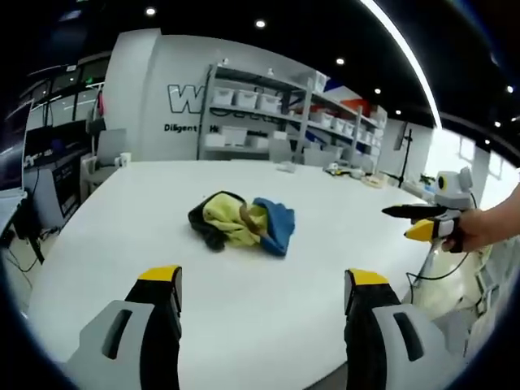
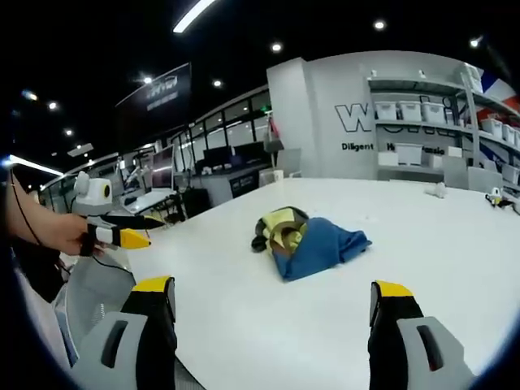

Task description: Fold the garment on the visible template until the final outline fits inside the template.

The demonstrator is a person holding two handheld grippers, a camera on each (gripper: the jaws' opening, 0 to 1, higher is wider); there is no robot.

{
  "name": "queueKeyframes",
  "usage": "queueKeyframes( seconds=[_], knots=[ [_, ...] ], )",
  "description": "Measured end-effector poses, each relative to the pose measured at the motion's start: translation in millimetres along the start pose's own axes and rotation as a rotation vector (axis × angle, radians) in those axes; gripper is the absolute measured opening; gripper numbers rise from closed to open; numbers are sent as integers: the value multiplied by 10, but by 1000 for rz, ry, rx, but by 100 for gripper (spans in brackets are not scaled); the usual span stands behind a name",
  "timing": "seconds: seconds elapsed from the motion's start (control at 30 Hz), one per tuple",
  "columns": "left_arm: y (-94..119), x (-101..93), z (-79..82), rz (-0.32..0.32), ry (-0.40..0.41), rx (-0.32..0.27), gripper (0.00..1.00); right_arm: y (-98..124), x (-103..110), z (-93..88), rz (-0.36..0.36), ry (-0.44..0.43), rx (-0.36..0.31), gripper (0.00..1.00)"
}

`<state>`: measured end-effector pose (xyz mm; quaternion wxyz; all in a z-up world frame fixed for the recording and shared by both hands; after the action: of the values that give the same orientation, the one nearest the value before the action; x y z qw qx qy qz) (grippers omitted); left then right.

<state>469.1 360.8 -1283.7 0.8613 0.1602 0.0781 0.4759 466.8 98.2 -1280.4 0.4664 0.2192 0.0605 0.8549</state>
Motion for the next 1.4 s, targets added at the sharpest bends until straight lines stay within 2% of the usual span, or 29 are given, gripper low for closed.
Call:
queueKeyframes(
  seconds=[0.33,0.57,0.63,0.67,0.77,0.9,1.03,1.17,1.4],
  knots=[
    [90,91,-24,7,12,-19,81,-6,26,13,-25,2,-2,98],
    [4,216,-45,-38,29,-35,80,-152,53,-4,-64,-4,4,99],
    [-58,278,-42,-61,42,-42,80,-215,53,1,-86,0,7,98],
    [-82,306,-57,-78,52,-28,81,-218,41,10,-116,-25,7,98],
    [-159,363,43,-121,32,-68,80,-278,73,53,-132,-5,-9,99],
    [-337,485,59,-167,20,-72,81,-321,61,154,-183,-17,-37,99],
    [-517,538,147,-206,-9,-72,81,-357,52,233,-197,-6,-45,98],
    [-692,614,195,-218,-26,-72,81,-427,-34,257,-208,-13,-50,99],
    [-933,751,131,-208,-33,-49,80,-597,-173,205,-191,-9,-34,99]
  ],
)
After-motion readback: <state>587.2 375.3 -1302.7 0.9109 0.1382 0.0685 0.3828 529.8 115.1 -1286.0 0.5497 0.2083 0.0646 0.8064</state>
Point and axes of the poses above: the point that each gripper's makers call its tool centre point, and the gripper's own axes: y roughly backward along the fingers, x roughly to its left, z roughly out of its top, the point moved 2 cm from there along y, roughly backward along the fingers, and after that the axes turned 11 degrees about -y, right-handed, at the moved point
